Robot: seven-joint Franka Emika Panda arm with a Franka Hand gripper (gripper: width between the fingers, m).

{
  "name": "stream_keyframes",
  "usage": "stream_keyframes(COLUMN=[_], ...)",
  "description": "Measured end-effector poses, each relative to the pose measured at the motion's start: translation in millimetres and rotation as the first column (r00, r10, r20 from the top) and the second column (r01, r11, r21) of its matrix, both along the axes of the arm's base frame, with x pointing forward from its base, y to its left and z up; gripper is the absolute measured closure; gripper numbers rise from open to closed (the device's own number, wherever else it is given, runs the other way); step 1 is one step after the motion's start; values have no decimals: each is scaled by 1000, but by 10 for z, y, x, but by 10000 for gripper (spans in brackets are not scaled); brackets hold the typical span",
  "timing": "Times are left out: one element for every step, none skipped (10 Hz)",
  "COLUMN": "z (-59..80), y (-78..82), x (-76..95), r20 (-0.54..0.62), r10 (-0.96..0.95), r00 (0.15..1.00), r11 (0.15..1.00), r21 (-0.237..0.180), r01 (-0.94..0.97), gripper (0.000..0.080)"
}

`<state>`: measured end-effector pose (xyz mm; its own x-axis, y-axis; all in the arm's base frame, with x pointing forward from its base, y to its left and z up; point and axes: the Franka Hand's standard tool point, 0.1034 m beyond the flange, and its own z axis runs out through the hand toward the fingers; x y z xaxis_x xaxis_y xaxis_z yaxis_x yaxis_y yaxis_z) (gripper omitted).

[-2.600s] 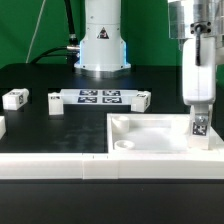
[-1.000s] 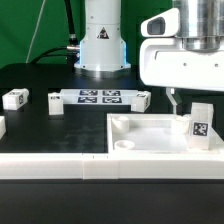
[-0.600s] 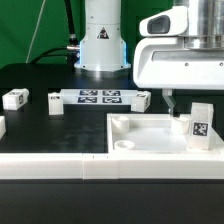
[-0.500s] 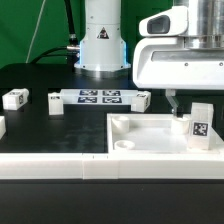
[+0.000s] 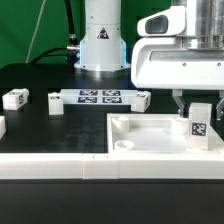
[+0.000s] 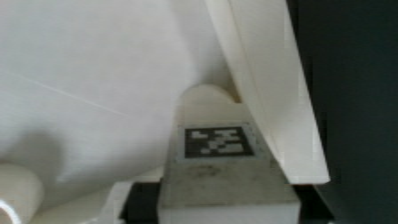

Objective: Assemble one leg

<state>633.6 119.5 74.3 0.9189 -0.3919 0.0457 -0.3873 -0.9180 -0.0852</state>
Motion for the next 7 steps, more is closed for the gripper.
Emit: stream_keyframes(z=[0,0,1,1,1,0,0], y=[0,1,-5,-5,-9,-11,-8], x=[0,-1,2,-2,-5,-6,-13], r20=[0,-4,-11,-14,-22,-29,-41], r10=[-1,-69,-193,-274,-408,-499,-589], r00=[1000,998,981,962,913,866,807], r11=[1000,998,981,961,912,865,806], r21=[0,8,18,25,33,39,47], r01=[1,69,193,274,409,500,590], gripper=[509,509,509,509,509,509,509])
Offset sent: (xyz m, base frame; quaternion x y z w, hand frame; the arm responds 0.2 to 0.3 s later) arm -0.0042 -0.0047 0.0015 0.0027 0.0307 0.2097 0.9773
